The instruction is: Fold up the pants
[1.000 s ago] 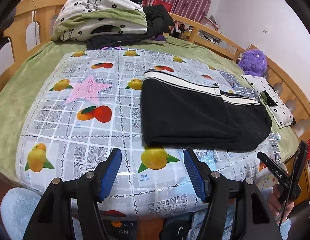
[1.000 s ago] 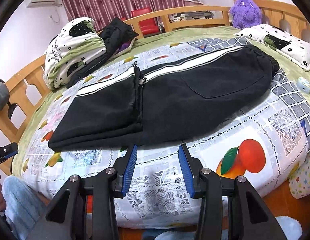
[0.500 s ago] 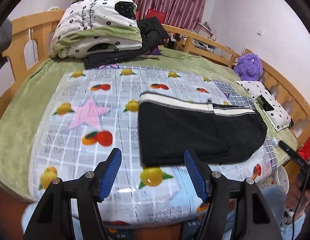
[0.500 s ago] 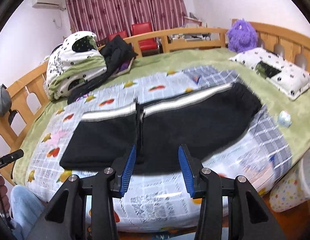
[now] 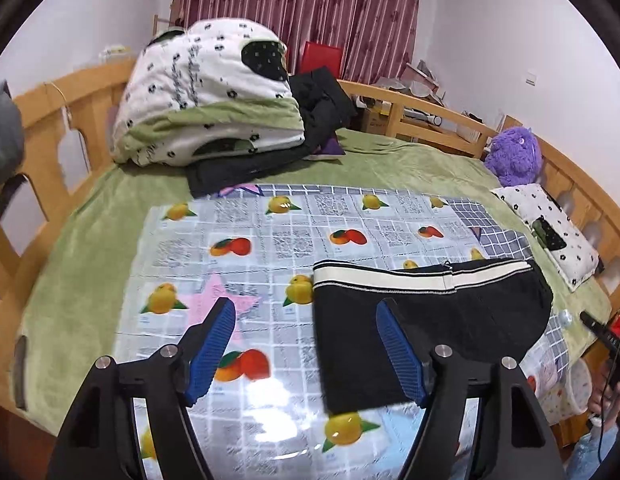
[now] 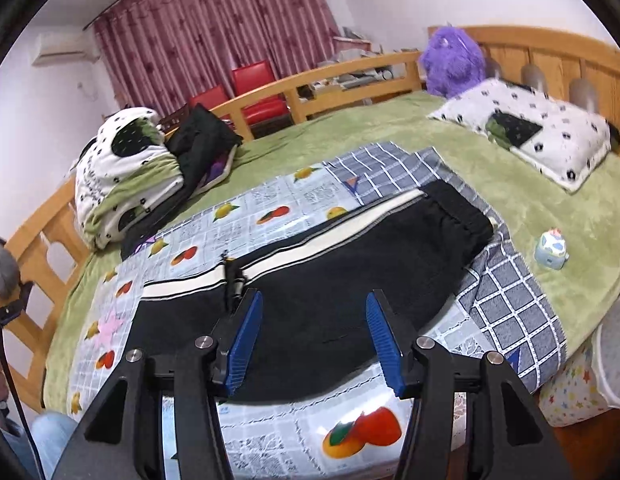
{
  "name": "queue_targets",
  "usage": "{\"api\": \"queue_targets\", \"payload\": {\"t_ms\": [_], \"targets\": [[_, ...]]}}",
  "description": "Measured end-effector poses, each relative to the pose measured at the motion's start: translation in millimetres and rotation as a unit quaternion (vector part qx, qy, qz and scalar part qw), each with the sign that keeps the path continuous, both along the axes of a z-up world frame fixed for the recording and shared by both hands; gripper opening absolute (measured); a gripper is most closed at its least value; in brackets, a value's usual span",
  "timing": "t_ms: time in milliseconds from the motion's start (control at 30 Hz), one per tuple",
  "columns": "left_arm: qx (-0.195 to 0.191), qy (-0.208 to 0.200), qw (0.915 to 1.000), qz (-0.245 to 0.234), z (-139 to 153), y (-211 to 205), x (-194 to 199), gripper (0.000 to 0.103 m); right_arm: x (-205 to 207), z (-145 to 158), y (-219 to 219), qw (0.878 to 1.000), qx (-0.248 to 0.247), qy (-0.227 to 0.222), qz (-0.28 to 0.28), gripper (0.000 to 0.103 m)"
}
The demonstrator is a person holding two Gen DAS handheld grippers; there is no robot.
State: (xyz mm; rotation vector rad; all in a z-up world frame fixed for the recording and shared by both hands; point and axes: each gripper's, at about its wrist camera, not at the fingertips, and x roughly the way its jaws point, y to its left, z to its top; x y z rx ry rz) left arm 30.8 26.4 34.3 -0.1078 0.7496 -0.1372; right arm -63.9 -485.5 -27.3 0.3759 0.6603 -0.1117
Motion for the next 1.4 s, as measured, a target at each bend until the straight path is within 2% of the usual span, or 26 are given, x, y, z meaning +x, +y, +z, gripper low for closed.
{"api": "queue_targets", "payload": {"t_ms": [133, 267, 367, 533, 633, 667, 700, 733, 767, 800, 833, 867, 967, 1133, 1233, 1300, 1400], "targets": [[-0.039, 0.036, 0.9985, -0.011, -41.0, -9.3, 36.2, 0.071, 19.7, -27.1, -22.7, 0.999, 0.016, 0.029, -0.013, 0.053], [-0.032, 0.078, 0.9961, -0.027, -100.9, -29.8, 68.5, 0.071, 33.9, -73.0, -44.6, 0.997, 0.026, 0.066, -0.027, 0.053], [-0.047, 0.111, 0.992, -0.038, -140.3, -38.1, 87.5, 0.071, 46.1, -108.1, -60.0, 0.994, 0.04, 0.098, -0.034, 0.053], [-0.07, 0.154, 0.9846, -0.043, -197.2, -44.3, 119.0, 0.069, 61.6, -142.0, -71.5, 0.992, 0.069, 0.099, -0.029, 0.053], [-0.091, 0.163, 0.9815, -0.046, -215.2, -46.8, 129.9, 0.065, 77.5, -159.6, -75.8, 0.99, 0.09, 0.106, -0.027, 0.053], [-0.097, 0.148, 0.9829, -0.048, -215.6, -47.9, 131.3, 0.064, 83.4, -163.6, -75.8, 0.99, 0.092, 0.1, -0.028, 0.053], [-0.103, 0.143, 0.9829, -0.053, -215.9, -49.1, 133.1, 0.056, 87.3, -164.5, -74.6, 0.991, 0.089, 0.095, -0.029, 0.053], [-0.115, 0.146, 0.9806, -0.062, -217.8, -51.5, 136.3, 0.044, 92.4, -165.5, -73.7, 0.992, 0.086, 0.091, -0.03, 0.051], [-0.121, 0.154, 0.9786, -0.061, -219.9, -53.2, 140.3, 0.042, 98.0, -166.3, -72.2, 0.992, 0.083, 0.089, -0.033, 0.041], [-0.118, 0.158, 0.9786, -0.059, -219.6, -54.5, 143.1, 0.029, 104.2, -167.1, -70.8, 0.992, 0.083, 0.091, -0.038, 0.021], [-0.116, 0.16, 0.9779, -0.069, -216.9, -55.2, 145.6, 0.014, 110.4, -167.0, -69.0, 0.991, 0.082, 0.095, -0.046, 0.014], [-0.12, 0.157, 0.9777, -0.073, -213.2, -53.5, 147.0, 0.012, 115.1, -165.5, -66.2, 0.991, 0.077, 0.098, -0.049, 0.011], [-0.171, 0.148, 0.9718, -0.066, -193.8, -33.4, 148.4, 0.01, 122.6, -144.1, -50.6, 0.993, 0.059, 0.084, -0.054, 0.01], [-0.168, 0.117, 0.9781, -0.037, -154.9, 14.8, 144.3, 0.01, 134.2, -110.2, -23.8, 0.993, 0.105, 0.056, -0.012, 0.01], [-0.151, 0.102, 0.9832, -0.003, -137.0, 50.5, 140.7, 0.01, 149.3, -102.7, 17.0, 0.991, 0.111, 0.065, 0.037, 0.01], [-0.116, 0.097, 0.9882, 0.027, -129.6, 75.8, 136.0, 0.01, 154.9, -107.9, 45.5, 0.986, 0.12, 0.083, 0.083, 0.011], [-0.082, 0.11, 0.9894, 0.047, -138.9, 96.1, 130.5, 0.012, 157.0, -126.5, 76.7, 0.976, 0.112, 0.125, 0.14, 0.014]]}}
